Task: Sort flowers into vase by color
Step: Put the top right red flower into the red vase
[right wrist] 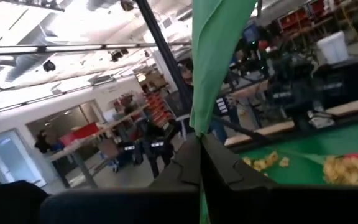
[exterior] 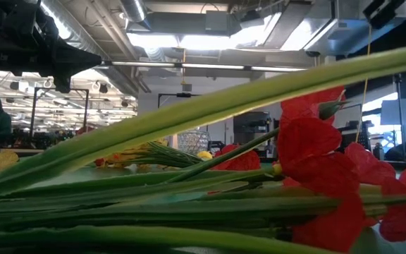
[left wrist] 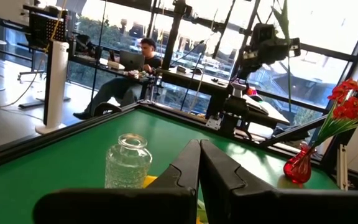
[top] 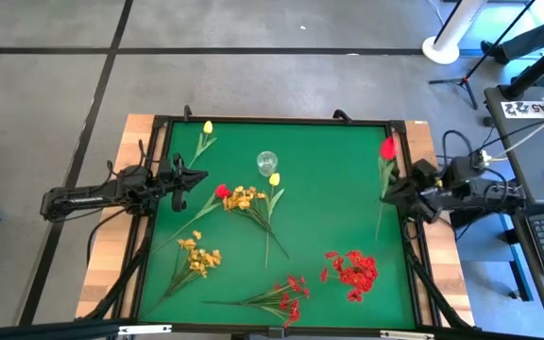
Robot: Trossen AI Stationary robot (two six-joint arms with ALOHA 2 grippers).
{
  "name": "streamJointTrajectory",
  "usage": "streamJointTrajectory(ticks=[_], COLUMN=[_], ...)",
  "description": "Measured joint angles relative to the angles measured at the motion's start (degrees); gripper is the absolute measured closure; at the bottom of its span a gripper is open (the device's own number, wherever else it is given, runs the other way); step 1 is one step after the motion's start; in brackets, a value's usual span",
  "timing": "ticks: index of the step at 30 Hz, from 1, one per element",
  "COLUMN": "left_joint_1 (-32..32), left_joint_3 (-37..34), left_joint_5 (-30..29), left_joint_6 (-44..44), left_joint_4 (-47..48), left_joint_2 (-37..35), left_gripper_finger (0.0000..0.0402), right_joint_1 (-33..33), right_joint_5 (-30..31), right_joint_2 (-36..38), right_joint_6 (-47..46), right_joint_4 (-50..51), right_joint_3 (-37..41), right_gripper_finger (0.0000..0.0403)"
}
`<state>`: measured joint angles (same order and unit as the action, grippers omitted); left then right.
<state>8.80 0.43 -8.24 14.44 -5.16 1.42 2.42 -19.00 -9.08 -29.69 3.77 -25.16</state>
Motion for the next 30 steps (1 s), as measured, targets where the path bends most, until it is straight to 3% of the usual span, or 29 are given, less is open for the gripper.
streamJointTrajectory(ticks=[13, 21, 30], left_joint_1=[0.02, 0.0, 0.02], left_joint_3=[0.02, 0.0, 0.01], left_joint_5=[-0.01, 0.01, -0.01], left_joint_6=[0.0, 0.02, 0.01], left_joint_4=[-0.03, -0.03, -0.03], left_joint_2=[-0.01, 0.01, 0.0], left_gripper_finger=[0.0397, 0.0397, 0.0397], right_joint_1=[13.16, 27.22, 42.34], right_joint_5=[10.84, 24.57, 39.0], right_joint_2=[-2.71, -4.75, -12.98], right_joint_6=[3.4, 9.41, 11.2], right_joint_4=[-1.8, -7.59, -11.87], right_joint_3=[4.28, 4.28, 4.28], right_gripper_finger=[0.0403, 0.0403, 0.0403])
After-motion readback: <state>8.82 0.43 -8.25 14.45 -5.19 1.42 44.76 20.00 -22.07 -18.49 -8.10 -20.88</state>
